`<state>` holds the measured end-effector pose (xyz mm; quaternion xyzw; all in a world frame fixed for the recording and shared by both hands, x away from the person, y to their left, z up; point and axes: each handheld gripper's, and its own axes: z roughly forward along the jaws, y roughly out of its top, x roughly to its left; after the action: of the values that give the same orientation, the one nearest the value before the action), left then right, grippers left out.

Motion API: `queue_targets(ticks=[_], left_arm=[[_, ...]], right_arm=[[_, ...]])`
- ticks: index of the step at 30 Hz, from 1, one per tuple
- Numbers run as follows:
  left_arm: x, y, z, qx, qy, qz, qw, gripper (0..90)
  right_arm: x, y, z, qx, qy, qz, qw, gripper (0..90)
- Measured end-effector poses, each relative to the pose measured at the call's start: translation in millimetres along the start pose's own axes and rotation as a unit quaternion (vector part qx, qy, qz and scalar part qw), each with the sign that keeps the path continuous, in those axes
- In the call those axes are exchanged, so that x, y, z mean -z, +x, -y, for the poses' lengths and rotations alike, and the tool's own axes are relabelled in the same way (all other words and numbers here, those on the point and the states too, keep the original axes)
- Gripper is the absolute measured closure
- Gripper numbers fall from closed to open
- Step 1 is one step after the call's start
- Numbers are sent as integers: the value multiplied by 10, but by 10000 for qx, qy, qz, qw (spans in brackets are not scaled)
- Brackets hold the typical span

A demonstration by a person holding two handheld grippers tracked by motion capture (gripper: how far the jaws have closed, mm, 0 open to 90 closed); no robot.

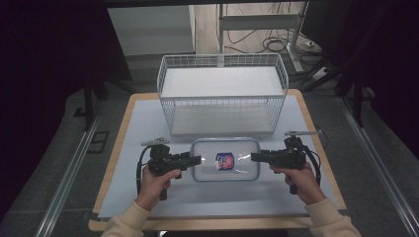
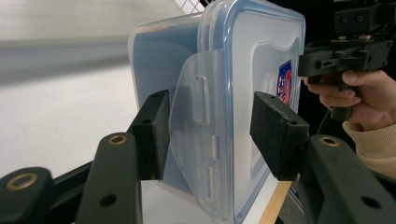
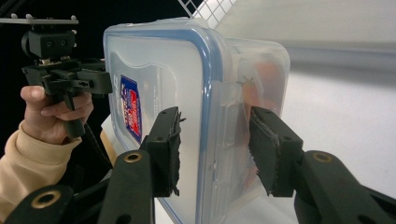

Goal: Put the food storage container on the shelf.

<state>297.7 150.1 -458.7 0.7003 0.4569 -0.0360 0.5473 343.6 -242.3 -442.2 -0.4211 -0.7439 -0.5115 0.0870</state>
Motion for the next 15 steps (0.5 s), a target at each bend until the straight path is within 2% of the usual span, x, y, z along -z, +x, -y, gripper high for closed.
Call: queue_targets(ticks=[15], left_arm=[[131,-150,-317,-264,-187,-32,9995,494]], right_arm=[[124,164,-297,311,-202,-6,9993,549]])
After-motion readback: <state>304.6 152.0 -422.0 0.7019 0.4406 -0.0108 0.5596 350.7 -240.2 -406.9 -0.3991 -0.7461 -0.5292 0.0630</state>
